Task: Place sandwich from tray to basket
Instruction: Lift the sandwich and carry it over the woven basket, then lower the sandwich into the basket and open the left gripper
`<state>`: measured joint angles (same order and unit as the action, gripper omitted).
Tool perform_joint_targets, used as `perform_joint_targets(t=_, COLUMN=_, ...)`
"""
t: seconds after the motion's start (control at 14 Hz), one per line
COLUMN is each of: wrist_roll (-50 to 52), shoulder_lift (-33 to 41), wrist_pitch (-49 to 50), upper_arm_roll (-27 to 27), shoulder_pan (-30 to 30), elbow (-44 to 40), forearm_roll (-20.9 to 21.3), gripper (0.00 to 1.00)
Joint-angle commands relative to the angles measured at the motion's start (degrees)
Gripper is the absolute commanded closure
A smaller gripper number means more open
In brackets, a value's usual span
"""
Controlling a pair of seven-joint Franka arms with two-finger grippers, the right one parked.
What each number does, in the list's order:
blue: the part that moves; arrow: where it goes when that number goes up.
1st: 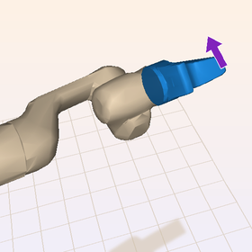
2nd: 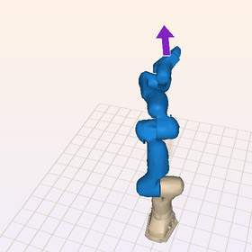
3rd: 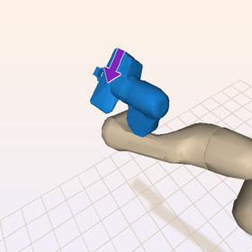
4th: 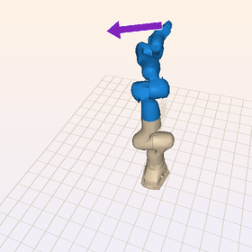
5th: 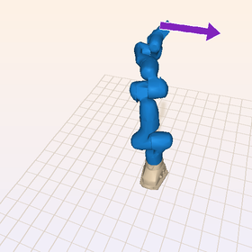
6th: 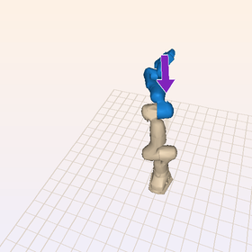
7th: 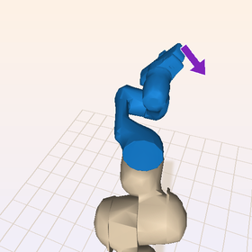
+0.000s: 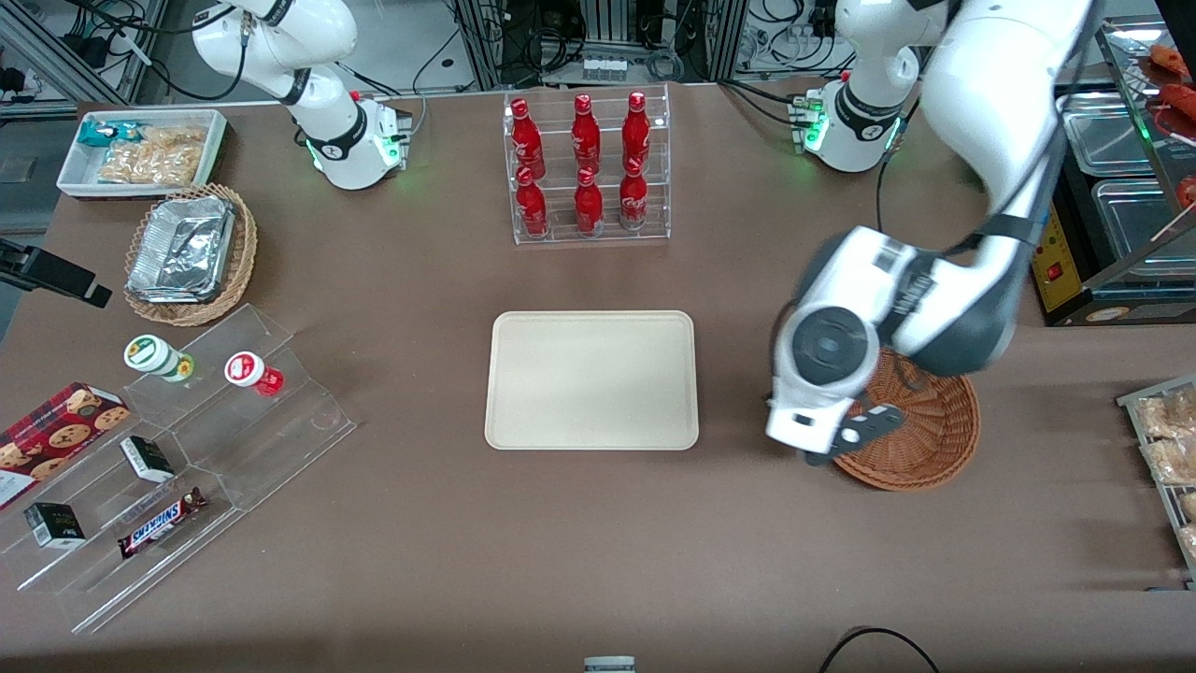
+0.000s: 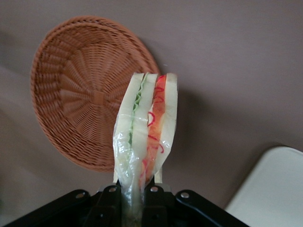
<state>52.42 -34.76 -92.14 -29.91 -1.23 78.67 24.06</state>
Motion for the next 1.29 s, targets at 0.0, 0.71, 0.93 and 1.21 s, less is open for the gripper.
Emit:
perform_joint_targets(t=0.0, wrist_roll=-4.3, shoulder_lift=4.9, wrist_pitch=-8.5, upper_arm_roll=0.5, shoulder_pan=-5.6, elbow=13.4, forearm_roll=-1.6, gripper=0.91)
perform_joint_targets(t=0.71, wrist_roll=-4.9, shoulder_lift=10.8, wrist_pitch=-28.2, upper_arm_roll=10.9, shoulder_pan=-8.5, elbow=33.1, forearm_roll=-3.7, gripper=0.25)
perform_joint_targets(t=0.93, wrist_roll=-4.8, shoulder_lift=12.0, wrist_pitch=-28.8, upper_arm_roll=10.9, shoulder_pan=-8.4, elbow=32.1, forearm_roll=-3.7, gripper=0.0)
perform_joint_targets(t=1.21, wrist_roll=-5.1, shoulder_lift=20.3, wrist_pitch=-27.8, upper_arm_roll=10.7, shoulder_pan=-7.6, elbow=31.6, forearm_roll=-4.2, gripper=0.0)
